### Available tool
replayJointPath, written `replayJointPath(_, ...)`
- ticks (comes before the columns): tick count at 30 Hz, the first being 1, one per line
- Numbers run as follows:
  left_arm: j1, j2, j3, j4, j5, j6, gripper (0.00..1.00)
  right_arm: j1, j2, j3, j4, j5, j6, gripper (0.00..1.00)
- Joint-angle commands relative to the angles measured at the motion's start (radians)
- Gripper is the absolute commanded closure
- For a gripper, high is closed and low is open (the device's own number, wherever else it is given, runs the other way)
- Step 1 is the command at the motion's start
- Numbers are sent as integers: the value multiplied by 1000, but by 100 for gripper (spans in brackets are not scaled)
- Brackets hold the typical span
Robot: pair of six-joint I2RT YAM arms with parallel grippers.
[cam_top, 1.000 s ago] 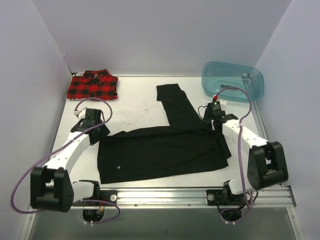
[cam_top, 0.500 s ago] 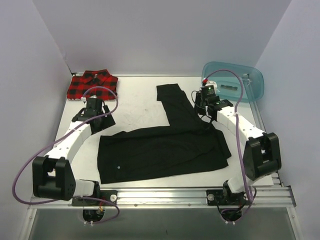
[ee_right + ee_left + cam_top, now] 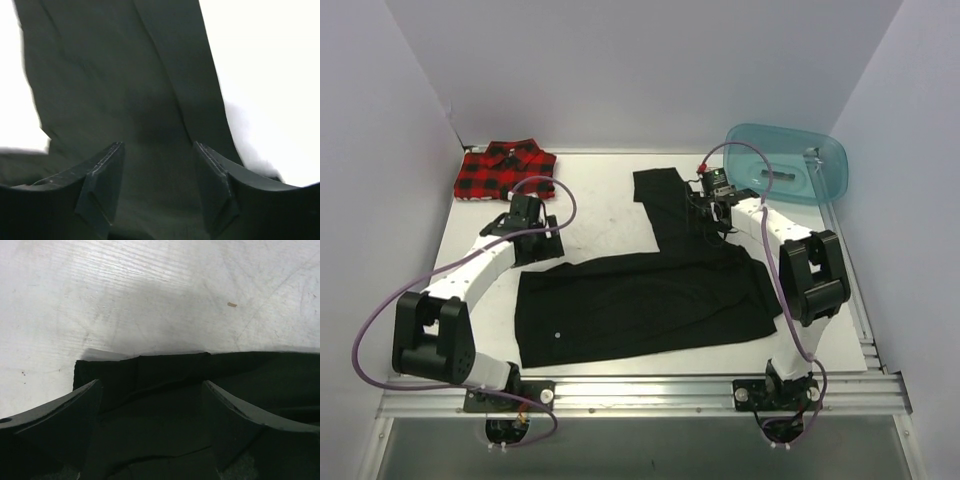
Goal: Fold and stack the long sleeve shirts
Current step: Fold the shirt
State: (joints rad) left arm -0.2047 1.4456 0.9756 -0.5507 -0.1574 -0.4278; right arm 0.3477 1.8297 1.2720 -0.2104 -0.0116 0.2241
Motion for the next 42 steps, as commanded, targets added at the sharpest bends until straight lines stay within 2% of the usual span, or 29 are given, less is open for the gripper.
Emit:
replayJointPath(1, -21, -74, -8, -5, -5, 49, 9, 4, 64, 108, 16, -53, -69, 42)
replayJointPath(4, -22, -128, -43, 9, -5, 55, 8, 2, 141, 187, 22, -39, -63, 41)
replayJointPath(8, -21, -174, -41, 24, 1, 49, 8, 2, 229, 283, 26, -8, -39, 43)
replayJointPath(19, -21, -182, -55, 37, 27, 35, 8, 5, 362, 356, -30, 21, 15, 52)
replayJointPath(22, -21, -189, -58, 40, 22, 31, 8, 10, 376, 348, -41, 24, 17, 58)
replayJointPath(25, -22, -195, -61, 40, 16, 29, 8, 10, 381, 342, -41, 30, 18, 76)
replayJointPath(26, -22, -197, -61, 40, 15, 29, 8, 8, 379, 340, -41, 32, 9, 87)
replayJointPath(28, -22, -197, -61, 41, 15, 27, 8, 8, 370, 342, -43, 38, 0, 100)
replayJointPath(35, -22, -209, -64, 43, -2, 23, 8, 36, 254, 293, -23, 52, -45, 100)
replayJointPath(42, -19, -221, -64, 43, 2, 20, 8, 91, 1, 139, 6, 76, -74, 100)
